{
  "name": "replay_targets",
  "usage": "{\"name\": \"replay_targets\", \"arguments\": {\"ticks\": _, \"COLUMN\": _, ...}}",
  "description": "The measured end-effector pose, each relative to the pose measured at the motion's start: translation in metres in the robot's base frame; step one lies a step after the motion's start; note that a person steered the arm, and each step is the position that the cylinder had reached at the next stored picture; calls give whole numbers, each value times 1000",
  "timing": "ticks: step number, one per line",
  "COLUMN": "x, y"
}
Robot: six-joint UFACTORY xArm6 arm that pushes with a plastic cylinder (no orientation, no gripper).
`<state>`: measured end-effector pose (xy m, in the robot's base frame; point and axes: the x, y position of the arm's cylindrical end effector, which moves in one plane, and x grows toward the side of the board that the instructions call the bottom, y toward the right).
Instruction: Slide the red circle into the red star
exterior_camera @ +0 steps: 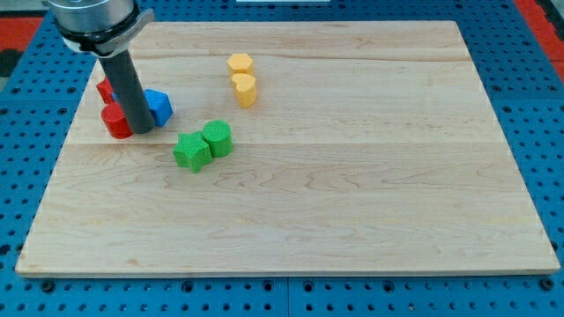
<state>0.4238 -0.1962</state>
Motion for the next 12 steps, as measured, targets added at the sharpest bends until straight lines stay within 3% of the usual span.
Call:
{"name": "replay_targets", "arguments": {"ticks": 1, "x": 5, "y": -52}}
{"name": "replay_targets", "arguments": {"ticks": 3, "x": 35, "y": -84}}
{"name": "replay_targets", "arguments": {"ticks": 6, "x": -17, "y": -90}}
{"name": "replay_targets", "arguments": {"ticks": 9, "x": -8, "y": -108}}
{"name": "replay_targets", "arguments": {"ticks": 12, "x": -47, "y": -103}}
